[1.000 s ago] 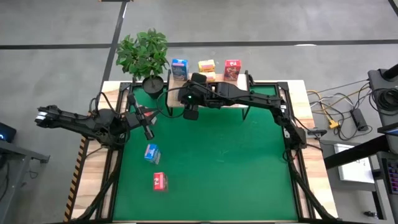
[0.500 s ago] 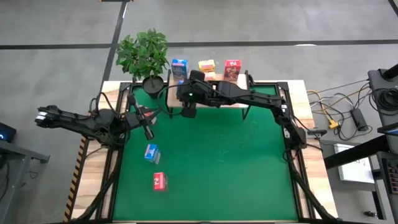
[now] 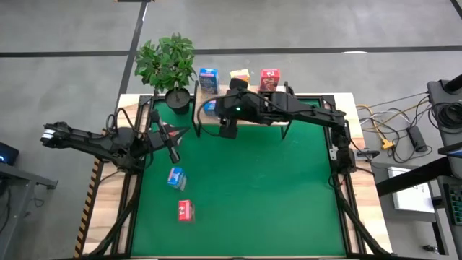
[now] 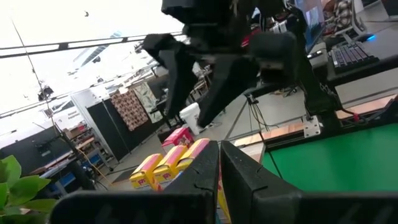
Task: Stack cereal on shelf
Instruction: Put the right blue cereal box on the shelf
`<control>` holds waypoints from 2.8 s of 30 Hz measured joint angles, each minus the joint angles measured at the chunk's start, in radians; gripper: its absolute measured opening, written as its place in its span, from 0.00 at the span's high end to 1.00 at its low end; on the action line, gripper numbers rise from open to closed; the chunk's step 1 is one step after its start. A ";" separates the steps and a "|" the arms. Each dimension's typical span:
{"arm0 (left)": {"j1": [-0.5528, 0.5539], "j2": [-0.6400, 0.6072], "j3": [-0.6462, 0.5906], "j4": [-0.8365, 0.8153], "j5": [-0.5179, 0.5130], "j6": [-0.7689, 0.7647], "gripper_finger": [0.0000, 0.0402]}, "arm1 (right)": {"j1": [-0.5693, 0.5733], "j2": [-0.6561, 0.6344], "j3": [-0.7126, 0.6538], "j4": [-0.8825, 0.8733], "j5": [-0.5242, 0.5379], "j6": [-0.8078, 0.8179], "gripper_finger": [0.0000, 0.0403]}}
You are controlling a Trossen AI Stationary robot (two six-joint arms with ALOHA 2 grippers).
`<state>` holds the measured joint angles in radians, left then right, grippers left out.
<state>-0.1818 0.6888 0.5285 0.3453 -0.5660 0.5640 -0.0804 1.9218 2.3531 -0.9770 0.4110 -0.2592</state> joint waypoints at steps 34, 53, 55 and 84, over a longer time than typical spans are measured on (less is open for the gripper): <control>0.118 0.285 0.103 0.162 0.000 -0.003 1.00 | 0.253 -0.562 -0.855 0.247 0.053 0.230 0.87; 0.387 0.534 0.409 -0.175 0.068 -0.027 1.00 | 0.253 -0.863 -1.383 0.773 -0.029 0.100 0.92; 0.405 0.547 0.423 -0.193 0.096 -0.045 1.00 | 0.253 -0.887 -1.425 0.821 -0.032 0.091 0.92; 0.466 0.619 0.426 -0.224 0.104 -0.129 1.00 | 0.253 -0.943 -1.552 0.977 -0.055 0.046 0.92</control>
<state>0.2844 1.3081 0.9550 0.1215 -0.4622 0.4351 0.1722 0.9783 0.8013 -0.0003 0.3557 -0.2127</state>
